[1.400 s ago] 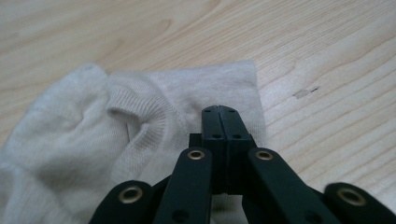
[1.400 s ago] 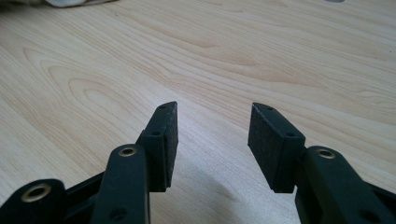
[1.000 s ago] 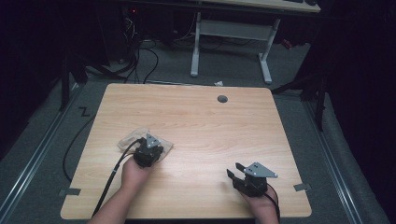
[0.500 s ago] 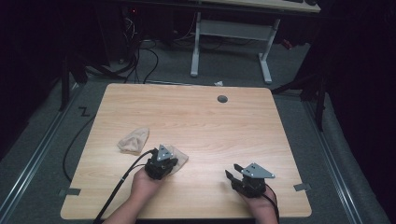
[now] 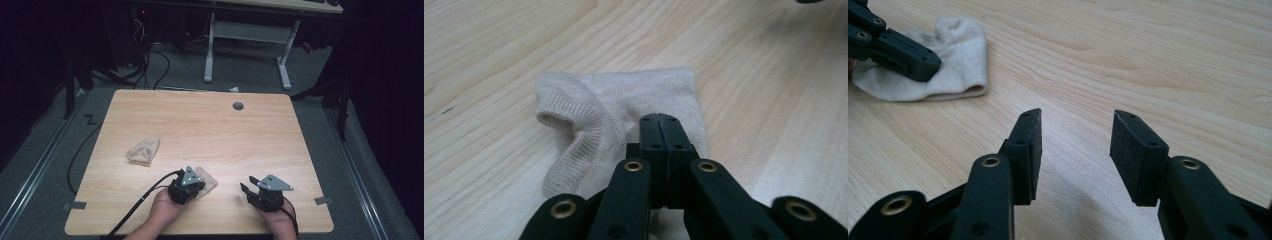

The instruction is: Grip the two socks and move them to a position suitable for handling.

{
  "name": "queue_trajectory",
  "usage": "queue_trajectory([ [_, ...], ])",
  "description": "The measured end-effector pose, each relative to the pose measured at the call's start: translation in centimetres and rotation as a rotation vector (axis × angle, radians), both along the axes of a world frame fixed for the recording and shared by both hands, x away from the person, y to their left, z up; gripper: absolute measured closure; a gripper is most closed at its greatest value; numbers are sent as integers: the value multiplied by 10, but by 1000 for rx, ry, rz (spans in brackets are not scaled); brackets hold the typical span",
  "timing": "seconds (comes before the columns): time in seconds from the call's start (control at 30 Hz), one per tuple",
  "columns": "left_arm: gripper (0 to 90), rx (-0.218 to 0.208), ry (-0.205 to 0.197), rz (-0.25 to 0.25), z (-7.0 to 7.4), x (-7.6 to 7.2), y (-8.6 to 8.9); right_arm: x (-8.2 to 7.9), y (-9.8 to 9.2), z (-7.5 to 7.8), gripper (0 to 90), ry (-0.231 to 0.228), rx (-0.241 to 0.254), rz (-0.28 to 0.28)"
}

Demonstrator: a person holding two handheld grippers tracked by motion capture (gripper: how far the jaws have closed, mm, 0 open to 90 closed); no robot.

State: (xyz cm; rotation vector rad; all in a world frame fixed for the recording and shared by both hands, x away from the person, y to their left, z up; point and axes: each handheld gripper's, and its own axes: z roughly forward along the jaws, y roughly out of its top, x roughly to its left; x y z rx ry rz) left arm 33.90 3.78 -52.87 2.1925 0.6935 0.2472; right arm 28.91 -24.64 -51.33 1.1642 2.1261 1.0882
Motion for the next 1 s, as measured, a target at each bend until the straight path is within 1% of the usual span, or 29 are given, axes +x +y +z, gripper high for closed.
queue_trajectory([
  [0.03, 896, -3, -4, -18, 0, -4, -4, 0, 0, 0, 561, -5, -4, 2],
  [0.13, 889, -10, -4, -26, -1, -7, -7, 0, 0, 0, 561, -4, 0, -4],
  [0.17, 880, -17, 1, -30, -1, -8, -9, 0, -1, 0, 561, 2, 7, -6],
  [0.27, 854, -21, 1, -35, 0, -8, -10, 0, -1, 0, 561, 1, 6, -3],
  [0.3, 854, -31, 1, -33, 1, -8, -10, 0, -1, 0, 560, 2, 5, -4],
  [0.33, 808, -51, -6, -25, 4, -8, -9, 0, -1, 0, 561, -1, 4, -2],
  [0.37, 786, -63, -13, -17, 7, -8, -8, 0, -1, 0, 561, 1, 6, -3],
  [0.43, 747, -78, -32, -5, 14, -8, -3, 0, -1, 0, 561, 3, 9, -2],
  [0.47, 723, -78, -32, -5, 14, -8, -3, 0, -1, 0, 561, 3, 9, -2],
  [0.5, 703, -78, -57, 17, 22, -6, 6, -1, -1, 0, 560, 1, 9, 1],
  [0.53, 692, -74, -72, 36, 27, -5, 14, -1, 0, 1, 560, -1, 10, 2],
  [0.57, 674, -74, -80, 49, 30, -5, 20, -1, 0, 1, 560, 0, 12, 2],
  [0.6, 662, -74, -80, 49, 30, -5, 20, -1, 0, 1, 560, 0, 12, 2],
  [0.63, 662, -78, -91, 73, 35, -4, 32, -2, 0, 1, 559, 2, 15, 3],
  [0.67, 657, -85, -92, 94, 38, -3, 43, -2, 0, 1, 559, 2, 13, 4],
  [0.7, 646, -88, -93, 138, 43, -2, 64, -1, 1, 1, 555, 7, 15, 6],
  [0.77, 629, -82, -94, 178, 47, -2, 83, 0, 2, 1, 545, 3, 17, 8],
  [0.83, 605, -74, -88, 208, 48, -5, 102, 0, 4, 3, 538, 2, 20, 8],
  [0.9, 574, -69, -93, 246, 45, -10, 122, -1, 8, 3, 531, -5, 13, 12],
  [0.93, 557, -69, -93, 246, 45, -10, 122, -1, 8, 3, 531, -5, 13, 12],
  [0.97, 557, -74, -89, 278, 39, -14, 136, -2, 10, 3, 531, -4, 11, 16],
  [1.0, 549, -79, -53, 308, 35, -13, 148, -2, 16, 3, 531, 3, 2, 41],
])
